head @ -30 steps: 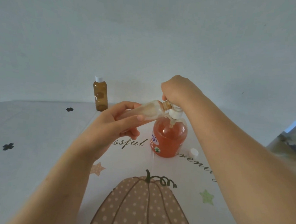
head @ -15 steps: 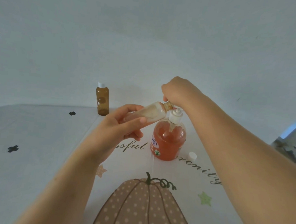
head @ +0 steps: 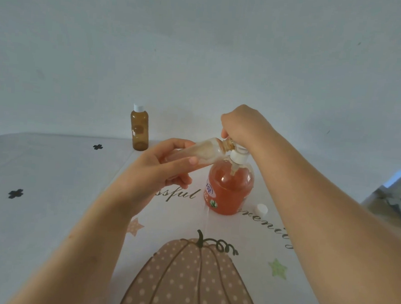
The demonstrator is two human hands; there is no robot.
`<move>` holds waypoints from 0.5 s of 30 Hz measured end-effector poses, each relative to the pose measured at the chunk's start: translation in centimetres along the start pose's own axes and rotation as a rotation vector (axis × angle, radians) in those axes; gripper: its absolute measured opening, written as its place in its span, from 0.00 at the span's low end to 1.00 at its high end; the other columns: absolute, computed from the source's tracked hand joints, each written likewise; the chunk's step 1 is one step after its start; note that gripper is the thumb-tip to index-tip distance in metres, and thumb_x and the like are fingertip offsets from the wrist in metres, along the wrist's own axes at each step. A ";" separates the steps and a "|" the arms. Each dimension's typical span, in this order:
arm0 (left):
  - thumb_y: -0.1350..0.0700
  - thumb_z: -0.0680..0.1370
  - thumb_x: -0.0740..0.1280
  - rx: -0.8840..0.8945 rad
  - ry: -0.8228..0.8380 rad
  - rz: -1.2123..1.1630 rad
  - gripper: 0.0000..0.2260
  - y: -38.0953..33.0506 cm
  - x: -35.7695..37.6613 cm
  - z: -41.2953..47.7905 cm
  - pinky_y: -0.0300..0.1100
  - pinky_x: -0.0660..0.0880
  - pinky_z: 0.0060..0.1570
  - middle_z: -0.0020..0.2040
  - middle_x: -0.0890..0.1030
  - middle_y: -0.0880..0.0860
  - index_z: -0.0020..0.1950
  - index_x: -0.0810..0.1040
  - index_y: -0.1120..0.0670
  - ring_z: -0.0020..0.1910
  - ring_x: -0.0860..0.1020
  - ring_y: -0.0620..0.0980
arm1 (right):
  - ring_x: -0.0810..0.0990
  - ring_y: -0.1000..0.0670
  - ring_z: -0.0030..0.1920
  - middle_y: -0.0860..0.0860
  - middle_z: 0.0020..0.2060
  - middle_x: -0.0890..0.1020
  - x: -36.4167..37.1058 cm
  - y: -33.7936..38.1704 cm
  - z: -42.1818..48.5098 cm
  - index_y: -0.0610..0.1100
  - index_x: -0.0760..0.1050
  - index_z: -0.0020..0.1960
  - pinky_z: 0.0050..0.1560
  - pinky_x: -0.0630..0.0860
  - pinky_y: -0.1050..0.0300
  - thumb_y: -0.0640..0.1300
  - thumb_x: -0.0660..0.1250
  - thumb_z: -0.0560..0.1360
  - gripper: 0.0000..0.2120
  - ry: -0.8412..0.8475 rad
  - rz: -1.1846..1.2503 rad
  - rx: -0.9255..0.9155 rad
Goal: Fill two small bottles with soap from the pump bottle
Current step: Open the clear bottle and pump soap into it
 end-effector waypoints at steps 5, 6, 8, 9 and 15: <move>0.53 0.70 0.73 0.010 0.006 -0.013 0.15 -0.4 0.3 -0.1 0.43 0.78 0.44 0.44 0.81 0.53 0.56 0.82 0.53 0.39 0.80 0.51 | 0.79 0.46 0.36 0.46 0.47 0.87 -1.0 0.4 -0.4 0.40 0.84 0.52 0.40 0.72 0.57 0.38 0.59 0.75 0.15 -0.026 0.038 -0.001; 0.53 0.70 0.73 0.014 0.007 -0.017 0.15 -0.5 0.4 -0.2 0.43 0.78 0.44 0.44 0.81 0.52 0.56 0.82 0.53 0.39 0.80 0.51 | 0.81 0.46 0.38 0.46 0.47 0.87 -1.2 0.6 -0.5 0.40 0.84 0.52 0.42 0.73 0.57 0.39 0.59 0.75 0.15 -0.029 0.035 -0.005; 0.53 0.70 0.73 0.018 0.005 -0.026 0.15 -0.6 0.5 -0.2 0.43 0.78 0.45 0.43 0.82 0.52 0.56 0.82 0.52 0.39 0.80 0.51 | 0.84 0.46 0.45 0.46 0.47 0.87 -1.6 0.8 -0.7 0.40 0.83 0.53 0.46 0.74 0.55 0.39 0.58 0.76 0.15 -0.040 0.030 -0.019; 0.53 0.70 0.73 0.021 0.001 -0.030 0.14 -0.7 0.5 -0.3 0.44 0.78 0.45 0.43 0.82 0.52 0.56 0.82 0.52 0.39 0.80 0.51 | 0.84 0.45 0.47 0.46 0.47 0.87 -1.8 1.0 -0.7 0.40 0.83 0.52 0.46 0.74 0.55 0.39 0.58 0.76 0.15 -0.051 0.026 -0.029; 0.53 0.70 0.73 0.029 -0.010 -0.017 0.13 -0.8 0.4 -0.2 0.45 0.78 0.46 0.42 0.82 0.52 0.54 0.83 0.50 0.39 0.80 0.52 | 0.82 0.45 0.42 0.46 0.46 0.87 -1.6 0.9 -0.5 0.40 0.83 0.53 0.45 0.74 0.56 0.38 0.59 0.76 0.15 -0.025 0.008 -0.012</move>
Point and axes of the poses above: each hand's wrist, its own z-axis towards the middle knuckle, its own x-axis out of the palm, y = z × x, the point moved 9 cm from there along z, towards the middle knuckle
